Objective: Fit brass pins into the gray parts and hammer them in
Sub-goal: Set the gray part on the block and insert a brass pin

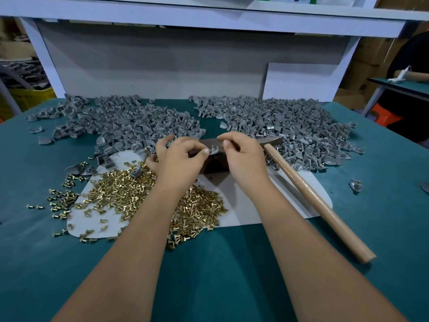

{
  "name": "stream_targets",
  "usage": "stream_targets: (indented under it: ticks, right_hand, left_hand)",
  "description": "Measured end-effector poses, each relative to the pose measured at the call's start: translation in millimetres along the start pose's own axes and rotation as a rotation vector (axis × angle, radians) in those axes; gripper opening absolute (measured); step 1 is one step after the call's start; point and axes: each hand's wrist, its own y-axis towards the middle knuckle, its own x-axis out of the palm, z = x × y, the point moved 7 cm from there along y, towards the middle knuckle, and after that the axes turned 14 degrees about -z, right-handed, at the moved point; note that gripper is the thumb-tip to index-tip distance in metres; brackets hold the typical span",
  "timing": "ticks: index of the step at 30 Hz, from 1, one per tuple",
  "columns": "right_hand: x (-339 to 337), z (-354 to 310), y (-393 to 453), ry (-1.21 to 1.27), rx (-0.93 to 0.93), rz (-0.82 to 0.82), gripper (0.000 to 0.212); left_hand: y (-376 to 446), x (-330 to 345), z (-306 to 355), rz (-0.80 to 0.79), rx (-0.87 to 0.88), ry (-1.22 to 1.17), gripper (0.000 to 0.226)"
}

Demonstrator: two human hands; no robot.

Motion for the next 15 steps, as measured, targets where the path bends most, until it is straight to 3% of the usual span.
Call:
stream_targets:
  ticks: [8,15]
  right_hand:
    - [8.5,-12.5,3.8,-0.347,-0.146,-0.053,0.017]
    - [10.2,-12.5,4.7,-0.379,-0.103,-0.045,0.014]
  left_hand:
    - [4.8,1.7,4.8,-0.003,0.124,0.102,0.012]
    - [1.7,1.0,3.6,0.039,0.089,0.163,0.007]
